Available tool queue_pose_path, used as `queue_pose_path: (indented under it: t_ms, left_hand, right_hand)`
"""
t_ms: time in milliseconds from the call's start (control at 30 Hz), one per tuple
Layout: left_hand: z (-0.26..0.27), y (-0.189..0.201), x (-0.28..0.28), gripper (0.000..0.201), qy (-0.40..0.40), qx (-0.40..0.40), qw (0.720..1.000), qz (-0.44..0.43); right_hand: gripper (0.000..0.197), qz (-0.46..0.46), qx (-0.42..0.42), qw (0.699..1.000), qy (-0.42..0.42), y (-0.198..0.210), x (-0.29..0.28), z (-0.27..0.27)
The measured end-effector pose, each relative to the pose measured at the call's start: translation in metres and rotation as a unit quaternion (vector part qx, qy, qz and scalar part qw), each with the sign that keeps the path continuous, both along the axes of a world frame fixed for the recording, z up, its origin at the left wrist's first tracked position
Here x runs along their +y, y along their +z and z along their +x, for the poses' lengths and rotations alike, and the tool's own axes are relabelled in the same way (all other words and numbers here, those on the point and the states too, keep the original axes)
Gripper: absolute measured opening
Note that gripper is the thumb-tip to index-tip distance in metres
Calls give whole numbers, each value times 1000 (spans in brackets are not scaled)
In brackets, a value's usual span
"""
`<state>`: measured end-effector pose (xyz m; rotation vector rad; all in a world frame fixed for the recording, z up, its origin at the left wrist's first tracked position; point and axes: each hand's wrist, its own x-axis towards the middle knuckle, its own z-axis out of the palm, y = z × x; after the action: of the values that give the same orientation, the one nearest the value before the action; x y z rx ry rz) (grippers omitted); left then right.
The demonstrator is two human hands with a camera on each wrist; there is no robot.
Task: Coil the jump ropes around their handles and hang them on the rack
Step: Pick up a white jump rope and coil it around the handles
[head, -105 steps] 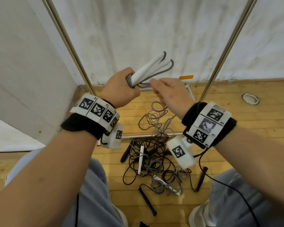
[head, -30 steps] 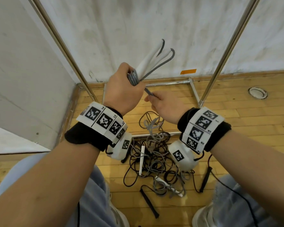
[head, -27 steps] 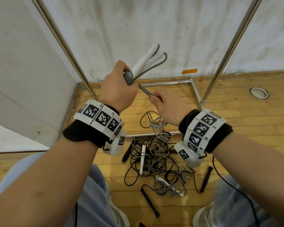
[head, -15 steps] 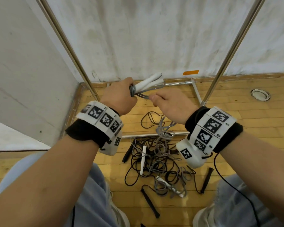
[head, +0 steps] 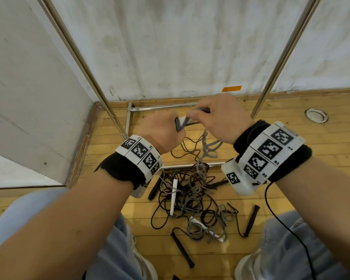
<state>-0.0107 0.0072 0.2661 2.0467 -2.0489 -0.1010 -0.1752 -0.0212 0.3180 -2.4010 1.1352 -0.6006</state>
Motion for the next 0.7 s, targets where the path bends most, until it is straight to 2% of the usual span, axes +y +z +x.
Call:
queue_pose_path:
  t_ms: [200,300,433,533,600,700]
  left_hand:
    - [-5,3,7,8,-14,-59,998,-8]
    - [-5,5,9,12,-1,-62,998,-1]
    - [-7,12,14,19,-29,-47,998,-12]
    - [-8,21,17,17,-53,-9,998,-27]
    - [-6,28,18,16,-66,23,997,-27]
    - [-2,38,19,27,-87,68,994,-23]
  right_hand:
    - [41,-56,46,989,-127,-2,-19,-8]
    - [39,-43,39,992,-109,-7,-21,-5]
    - [37,14,-20,998,-60,-6,-28,-8]
    - [43,64,-68,994,-49,-1,-34,-15]
    - [47,87,-71,992,-50,3,-39,-21]
    - [50,109,-65,991,-50,5,-45,-29]
